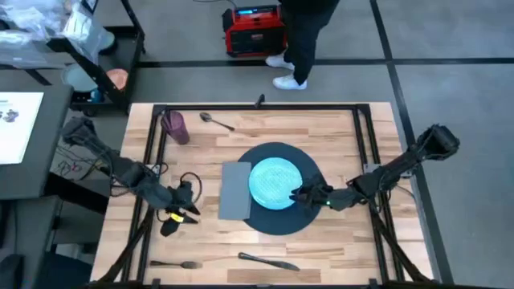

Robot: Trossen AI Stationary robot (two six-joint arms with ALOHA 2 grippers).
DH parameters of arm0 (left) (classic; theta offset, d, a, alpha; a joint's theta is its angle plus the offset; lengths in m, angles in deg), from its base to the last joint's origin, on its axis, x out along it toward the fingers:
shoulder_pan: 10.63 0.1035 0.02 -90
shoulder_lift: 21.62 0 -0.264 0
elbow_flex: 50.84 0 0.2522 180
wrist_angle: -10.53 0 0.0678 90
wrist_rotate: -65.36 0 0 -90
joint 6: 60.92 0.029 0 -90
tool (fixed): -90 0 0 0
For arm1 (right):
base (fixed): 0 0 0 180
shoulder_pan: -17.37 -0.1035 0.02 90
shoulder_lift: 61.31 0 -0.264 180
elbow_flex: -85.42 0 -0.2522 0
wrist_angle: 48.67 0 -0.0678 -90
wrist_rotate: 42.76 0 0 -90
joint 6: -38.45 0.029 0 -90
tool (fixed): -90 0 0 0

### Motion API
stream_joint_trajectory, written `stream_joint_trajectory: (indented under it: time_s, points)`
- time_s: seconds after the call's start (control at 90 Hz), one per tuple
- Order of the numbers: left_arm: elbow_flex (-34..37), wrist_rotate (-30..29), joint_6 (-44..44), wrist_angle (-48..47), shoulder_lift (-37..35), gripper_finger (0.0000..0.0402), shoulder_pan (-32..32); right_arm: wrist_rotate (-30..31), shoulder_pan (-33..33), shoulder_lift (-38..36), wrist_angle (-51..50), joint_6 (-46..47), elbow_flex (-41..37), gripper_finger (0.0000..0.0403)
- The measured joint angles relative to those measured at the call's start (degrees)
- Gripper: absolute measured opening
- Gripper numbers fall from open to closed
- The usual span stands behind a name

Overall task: Set table place
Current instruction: Put the black fork on the gray napkin

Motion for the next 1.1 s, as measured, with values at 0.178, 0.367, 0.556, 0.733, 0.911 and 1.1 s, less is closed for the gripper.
stream_joint_trajectory:
  time_s: [0.178, 0.367, 0.556, 0.733, 0.911, 1.1]
  points:
    - [-3.93, 2.44, -7.25, -1.43, 8.44, 0.0136, -5.08, -0.01, -1.87, 0.0, 0.01, 0.35, -0.02, 0.0118]
    - [-7.2, 2.27, -17.22, -1.37, 17.23, 0.0136, -11.25, 0.01, -4.64, 0.0, 0.02, 0.46, 0.0, 0.0118]
    - [-10.64, 1.25, -27.2, -1.4, 25.98, 0.0136, -16.97, 0.01, -8.45, 0.0, 0.01, 0.95, 0.0, 0.0118]
    - [-14.09, 1.21, -34.48, -1.33, 33.02, 0.0136, -21.02, 0.16, -11.75, 0.0, 0.01, 2.81, 0.0, 0.0118]
    - [-18.05, 1.4, -39.06, -1.97, 39.62, 0.0136, -24.96, 0.4, -14.46, 0.0, 0.0, 3.57, 0.0, 0.0118]
    - [-21.67, 2.3, -41.57, -10.57, 44.53, 0.0136, -27.13, 1.4, -16.29, 0.0, 0.07, 5.12, 0.0, 0.0118]
